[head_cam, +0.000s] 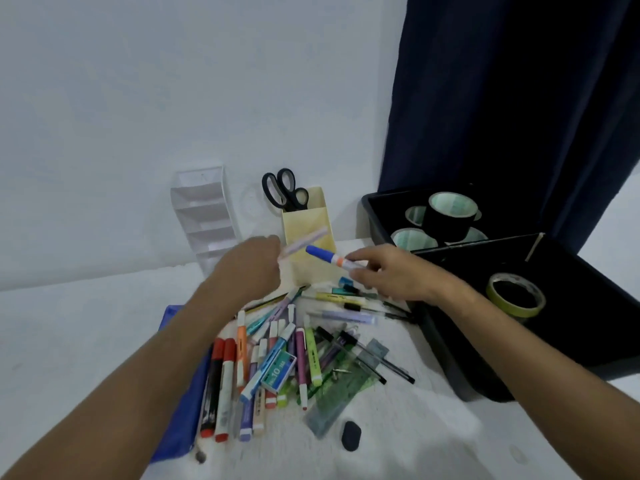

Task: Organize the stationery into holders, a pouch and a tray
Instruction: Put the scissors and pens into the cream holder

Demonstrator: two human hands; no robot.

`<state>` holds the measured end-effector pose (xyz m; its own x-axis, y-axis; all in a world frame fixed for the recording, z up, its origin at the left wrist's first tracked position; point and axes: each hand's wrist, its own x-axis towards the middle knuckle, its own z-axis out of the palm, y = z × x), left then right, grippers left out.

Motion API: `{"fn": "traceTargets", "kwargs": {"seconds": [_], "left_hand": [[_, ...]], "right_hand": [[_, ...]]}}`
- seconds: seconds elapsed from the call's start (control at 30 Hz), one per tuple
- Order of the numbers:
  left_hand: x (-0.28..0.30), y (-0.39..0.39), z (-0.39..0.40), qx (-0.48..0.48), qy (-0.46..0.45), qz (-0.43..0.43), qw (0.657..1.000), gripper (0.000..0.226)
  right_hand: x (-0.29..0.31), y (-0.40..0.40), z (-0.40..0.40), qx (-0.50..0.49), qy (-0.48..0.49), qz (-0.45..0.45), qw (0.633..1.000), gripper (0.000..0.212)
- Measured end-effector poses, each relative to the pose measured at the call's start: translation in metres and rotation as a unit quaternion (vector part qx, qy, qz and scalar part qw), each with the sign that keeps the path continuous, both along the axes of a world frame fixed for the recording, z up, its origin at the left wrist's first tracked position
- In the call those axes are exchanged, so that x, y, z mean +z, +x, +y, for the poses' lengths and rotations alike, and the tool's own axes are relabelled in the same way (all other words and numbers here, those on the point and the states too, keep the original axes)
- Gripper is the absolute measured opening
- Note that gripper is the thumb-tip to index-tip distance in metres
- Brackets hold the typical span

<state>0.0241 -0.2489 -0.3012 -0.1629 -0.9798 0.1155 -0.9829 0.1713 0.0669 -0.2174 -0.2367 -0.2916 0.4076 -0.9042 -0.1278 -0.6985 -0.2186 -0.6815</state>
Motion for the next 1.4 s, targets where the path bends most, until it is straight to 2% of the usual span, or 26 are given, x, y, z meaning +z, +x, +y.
{"fn": "traceTargets", "kwargs": {"seconds": [0.07,0.1,0.17,0.2,0.27,0.3,0.33,0.43,0.57,0.67,0.83,0.97,1.13,1.23,1.4], "left_hand": [[0.021,0.011,-0.004,0.049,-0.009,0.111,0.993,0.014],[0.031,0.015,-0.007,0.064,0.002,0.207,0.976,0.014],[0.043,0.015,-0.014,0.079,0.015,0.417,0.905,0.010],[0.045,0.013,-0.018,0.089,0.007,0.486,0.869,0.010],[0.048,0.008,-0.028,0.114,-0.023,0.555,0.823,0.009],[0.047,0.006,-0.033,0.123,-0.038,0.567,0.813,0.009],[0.046,0.004,-0.038,0.124,-0.051,0.561,0.817,0.011],[0.040,-0.002,-0.051,0.113,-0.083,0.495,0.858,0.020],[0.031,-0.011,-0.061,0.100,-0.102,0.405,0.903,0.010],[0.021,-0.013,-0.064,0.092,-0.077,0.339,0.933,0.007],[0.005,-0.008,-0.070,0.086,-0.012,0.285,0.955,0.012],[0.001,-0.005,-0.072,0.082,0.022,0.271,0.959,0.027],[-0.002,-0.003,-0.074,0.082,0.035,0.263,0.961,0.014],[-0.002,-0.005,-0.073,0.077,0.025,0.263,0.961,0.017],[-0.001,-0.003,-0.068,0.067,0.016,0.252,0.965,0.017]], "right_hand": [[0.016,0.003,-0.015,-0.023,-0.060,-0.003,0.998,0.031],[0.023,0.007,-0.022,-0.034,-0.083,-0.001,0.996,0.032],[0.034,0.017,-0.036,-0.059,-0.114,-0.015,0.992,0.030],[0.037,0.023,-0.042,-0.074,-0.126,-0.027,0.989,0.031],[0.042,0.037,-0.056,-0.105,-0.147,-0.061,0.982,0.033],[0.042,0.044,-0.061,-0.119,-0.156,-0.075,0.978,0.031],[0.041,0.051,-0.067,-0.129,-0.163,-0.081,0.975,0.026],[0.039,0.066,-0.078,-0.123,-0.165,-0.051,0.977,0.012],[0.033,0.076,-0.091,-0.108,-0.150,-0.012,0.983,0.001],[0.025,0.081,-0.102,-0.107,-0.147,-0.018,0.983,0.010],[0.009,0.087,-0.110,-0.078,-0.130,-0.009,0.988,0.018],[-0.003,0.093,-0.112,-0.060,-0.137,-0.002,0.989,0.008],[-0.008,0.097,-0.110,-0.047,-0.131,0.012,0.990,0.029],[-0.009,0.099,-0.109,-0.039,-0.127,0.007,0.991,0.020],[-0.012,0.102,-0.107,-0.023,-0.135,-0.003,0.991,0.030]]}}
